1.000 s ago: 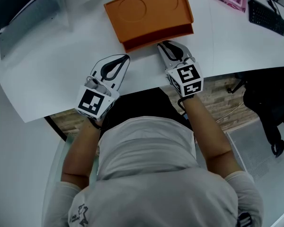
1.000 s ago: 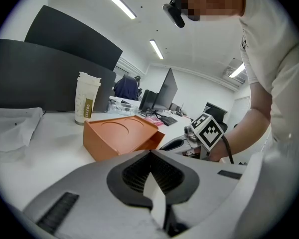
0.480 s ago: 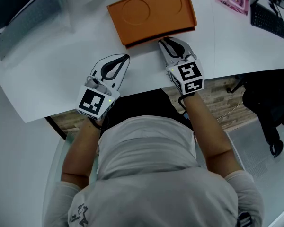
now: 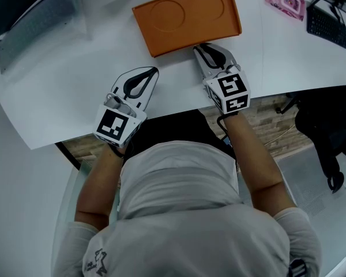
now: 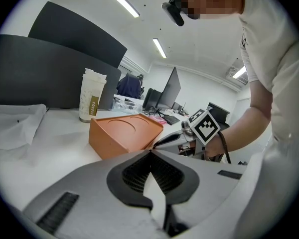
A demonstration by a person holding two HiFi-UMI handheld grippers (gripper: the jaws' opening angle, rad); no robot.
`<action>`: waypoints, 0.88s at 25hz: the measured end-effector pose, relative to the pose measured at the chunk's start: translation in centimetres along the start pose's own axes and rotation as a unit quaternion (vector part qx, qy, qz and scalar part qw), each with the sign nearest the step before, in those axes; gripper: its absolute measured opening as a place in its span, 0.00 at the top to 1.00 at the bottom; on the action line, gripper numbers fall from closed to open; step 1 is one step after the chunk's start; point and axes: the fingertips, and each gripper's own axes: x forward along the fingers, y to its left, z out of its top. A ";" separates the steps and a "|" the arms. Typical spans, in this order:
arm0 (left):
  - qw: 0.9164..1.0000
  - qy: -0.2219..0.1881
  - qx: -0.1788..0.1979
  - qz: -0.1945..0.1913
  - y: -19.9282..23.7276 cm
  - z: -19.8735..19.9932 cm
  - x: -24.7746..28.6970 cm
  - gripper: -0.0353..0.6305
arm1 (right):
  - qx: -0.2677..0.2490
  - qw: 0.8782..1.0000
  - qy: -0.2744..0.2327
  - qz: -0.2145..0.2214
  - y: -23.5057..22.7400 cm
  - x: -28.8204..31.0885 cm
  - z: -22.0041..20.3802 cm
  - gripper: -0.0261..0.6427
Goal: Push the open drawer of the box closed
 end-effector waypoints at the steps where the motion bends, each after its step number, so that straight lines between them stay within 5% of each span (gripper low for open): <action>1: 1.000 -0.001 -0.001 0.000 0.0 0.0 0.0 0.95 | 0.000 1.000 -0.001 0.000 0.0 0.0 0.0 0.86; 15: 1.000 -0.002 -0.009 0.008 0.0 0.0 0.1 0.95 | 0.001 1.000 -0.005 0.005 0.0 0.4 0.4 0.85; 22: 1.000 -0.003 -0.012 0.014 -0.4 -0.6 0.0 0.95 | -0.007 1.000 -0.007 0.013 0.2 0.3 0.3 0.77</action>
